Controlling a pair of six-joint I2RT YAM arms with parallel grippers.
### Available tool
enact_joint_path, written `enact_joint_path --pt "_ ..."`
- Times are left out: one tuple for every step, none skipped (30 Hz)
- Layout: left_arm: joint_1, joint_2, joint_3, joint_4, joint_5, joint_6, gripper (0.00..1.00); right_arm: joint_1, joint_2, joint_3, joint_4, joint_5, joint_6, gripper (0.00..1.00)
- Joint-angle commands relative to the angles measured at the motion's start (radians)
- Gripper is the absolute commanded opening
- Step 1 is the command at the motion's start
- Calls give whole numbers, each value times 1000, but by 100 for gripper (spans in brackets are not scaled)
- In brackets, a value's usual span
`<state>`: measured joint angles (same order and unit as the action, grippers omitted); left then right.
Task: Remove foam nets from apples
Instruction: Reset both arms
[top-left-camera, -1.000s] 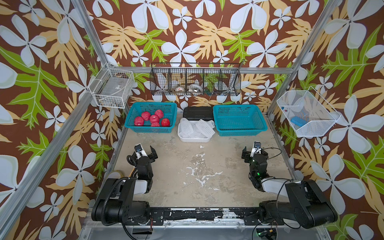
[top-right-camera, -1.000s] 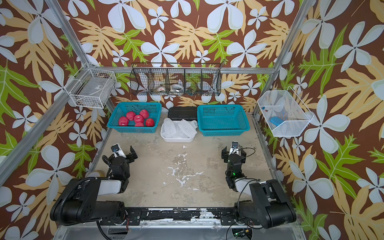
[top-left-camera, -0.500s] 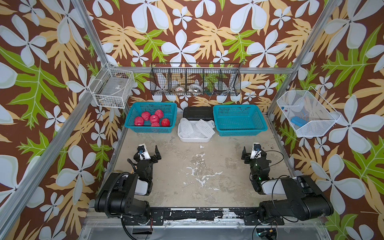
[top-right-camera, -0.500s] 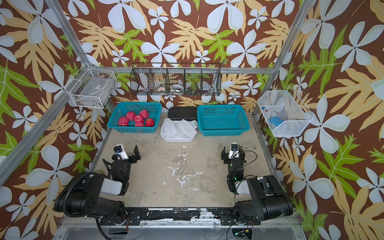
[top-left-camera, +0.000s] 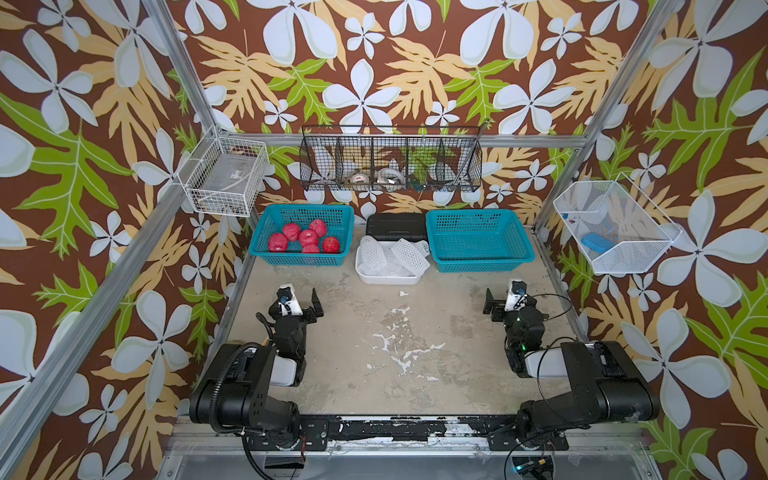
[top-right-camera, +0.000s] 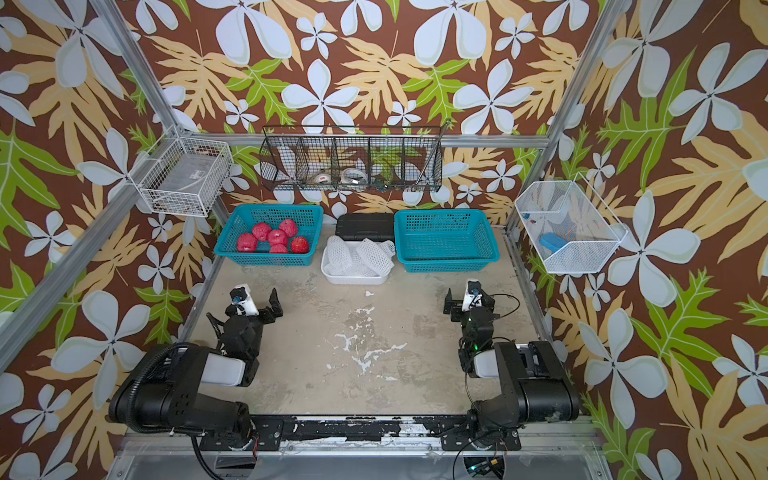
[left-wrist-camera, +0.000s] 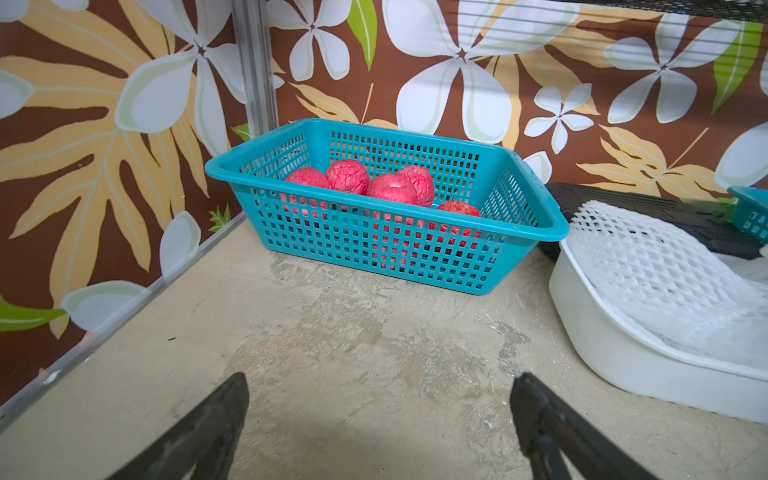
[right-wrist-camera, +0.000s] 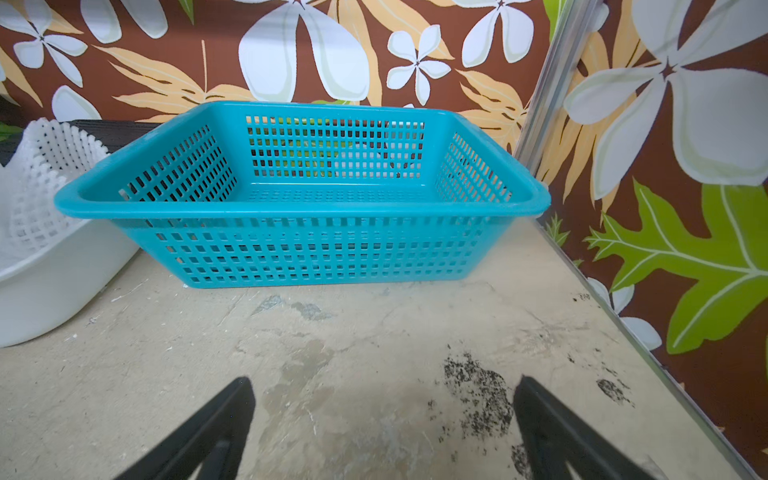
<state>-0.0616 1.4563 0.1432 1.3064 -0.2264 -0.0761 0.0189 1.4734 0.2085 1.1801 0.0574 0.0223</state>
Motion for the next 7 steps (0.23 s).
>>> enact_joint_path --pt "0 7 15 -7 38 20 100 1 -2 0 6 -7 13 100" --pt "-1 4 9 2 39 21 100 3 -2 0 3 -6 10 100" --pt "0 3 9 1 41 21 100 7 -2 0 5 -2 10 100" --pt "-1 4 9 2 41 21 100 7 -2 0 6 -2 10 100" --pt "0 2 10 1 40 19 100 7 -2 0 5 -1 10 100" --pt "-1 1 5 4 41 19 100 7 -2 0 5 -1 10 100" --pt "0 0 2 13 40 21 100 7 -3 0 6 -1 10 100"
